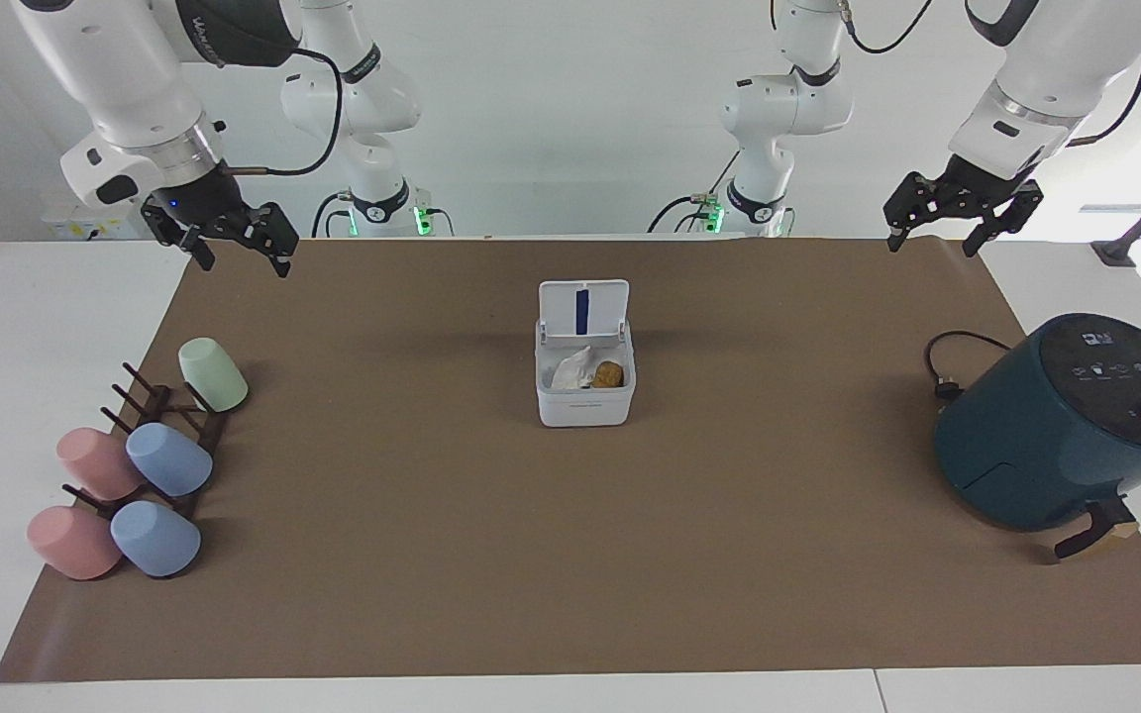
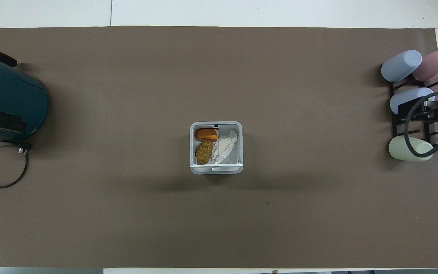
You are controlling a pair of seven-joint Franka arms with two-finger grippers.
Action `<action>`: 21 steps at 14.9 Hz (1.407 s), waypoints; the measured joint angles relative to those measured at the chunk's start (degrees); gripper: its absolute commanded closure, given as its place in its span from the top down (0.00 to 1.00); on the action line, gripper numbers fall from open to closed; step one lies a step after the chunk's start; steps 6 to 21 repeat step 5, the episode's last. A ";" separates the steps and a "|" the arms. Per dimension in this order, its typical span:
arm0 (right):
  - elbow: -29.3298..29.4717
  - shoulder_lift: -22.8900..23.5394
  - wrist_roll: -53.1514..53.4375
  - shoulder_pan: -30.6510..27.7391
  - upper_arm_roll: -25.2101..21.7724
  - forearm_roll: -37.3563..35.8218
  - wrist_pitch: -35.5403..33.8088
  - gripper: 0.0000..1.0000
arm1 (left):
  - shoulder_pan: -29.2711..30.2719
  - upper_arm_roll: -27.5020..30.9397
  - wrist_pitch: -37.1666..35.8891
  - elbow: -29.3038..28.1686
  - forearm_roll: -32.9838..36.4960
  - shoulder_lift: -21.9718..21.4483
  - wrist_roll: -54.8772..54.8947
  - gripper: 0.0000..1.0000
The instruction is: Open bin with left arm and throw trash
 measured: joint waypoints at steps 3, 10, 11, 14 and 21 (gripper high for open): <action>0.22 0.10 -0.39 -0.44 -0.46 0.00 -0.09 1.00 | 0.01 0.01 0.00 -0.03 0.00 -0.02 0.00 1.00; 0.23 0.24 -0.39 -0.51 -0.93 0.01 -0.38 1.00 | 0.01 0.01 0.00 -0.04 0.00 -0.06 0.00 1.00; 0.23 0.24 -0.39 -0.51 -0.93 0.01 -0.38 1.00 | 0.01 0.01 0.00 -0.04 0.00 -0.06 0.00 1.00; 0.23 0.24 -0.39 -0.51 -0.93 0.01 -0.38 1.00 | 0.01 0.01 0.00 -0.04 0.00 -0.06 0.00 1.00; 0.23 0.24 -0.39 -0.51 -0.93 0.01 -0.38 1.00 | 0.01 0.01 0.00 -0.04 0.00 -0.06 0.00 1.00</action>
